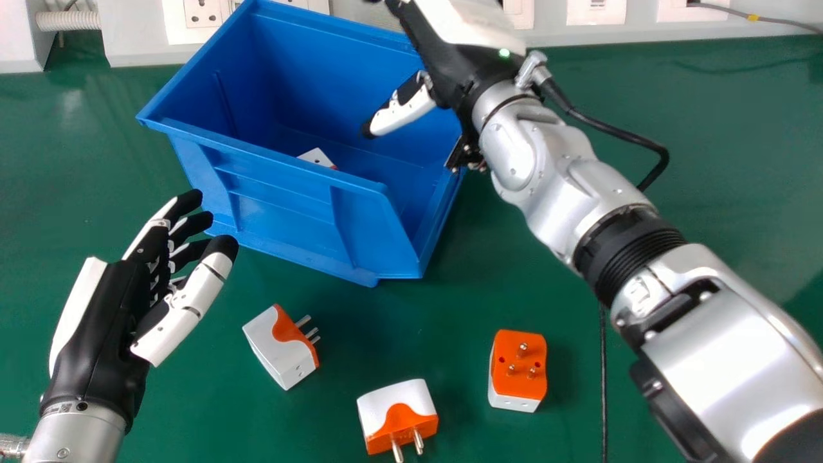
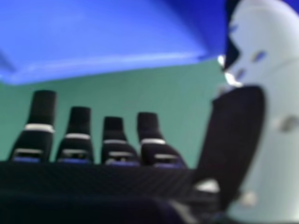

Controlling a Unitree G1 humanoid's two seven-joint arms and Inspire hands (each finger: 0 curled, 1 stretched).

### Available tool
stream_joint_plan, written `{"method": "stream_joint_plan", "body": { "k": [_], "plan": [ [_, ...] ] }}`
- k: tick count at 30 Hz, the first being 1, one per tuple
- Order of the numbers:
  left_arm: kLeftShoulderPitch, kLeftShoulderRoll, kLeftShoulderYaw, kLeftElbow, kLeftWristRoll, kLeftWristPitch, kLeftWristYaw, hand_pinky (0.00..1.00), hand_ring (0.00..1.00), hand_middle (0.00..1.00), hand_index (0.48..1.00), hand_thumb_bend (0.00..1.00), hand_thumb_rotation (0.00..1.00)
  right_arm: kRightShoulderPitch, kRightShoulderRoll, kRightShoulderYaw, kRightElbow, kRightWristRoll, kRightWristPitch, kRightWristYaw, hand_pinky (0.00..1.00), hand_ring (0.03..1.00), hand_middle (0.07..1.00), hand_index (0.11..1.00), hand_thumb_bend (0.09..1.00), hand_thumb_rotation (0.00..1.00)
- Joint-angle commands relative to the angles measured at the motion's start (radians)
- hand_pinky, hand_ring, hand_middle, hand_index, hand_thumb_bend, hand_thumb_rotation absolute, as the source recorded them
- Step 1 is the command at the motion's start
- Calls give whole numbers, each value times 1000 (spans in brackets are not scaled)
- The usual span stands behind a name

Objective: Pick all objects and put in blue box

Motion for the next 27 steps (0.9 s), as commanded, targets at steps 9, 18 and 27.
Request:
{"method": "stream_joint_plan", "body": {
  "k": [9,18,27],
  "plan": [
    [-47,25,1,32,19,24,9,784,884,916,922,410,641,153,-111,-52,-395,-4,101,58,740,880,933,882,665,122],
    [-64,26,-2,58,18,6,16,798,895,922,927,418,662,353,-185,-128,-819,4,278,203,743,882,938,894,652,109],
    [-51,7,13,58,-4,-7,30,810,901,923,929,420,672,638,-225,-186,-1145,-22,356,240,717,881,940,900,631,163]
  ]
}}
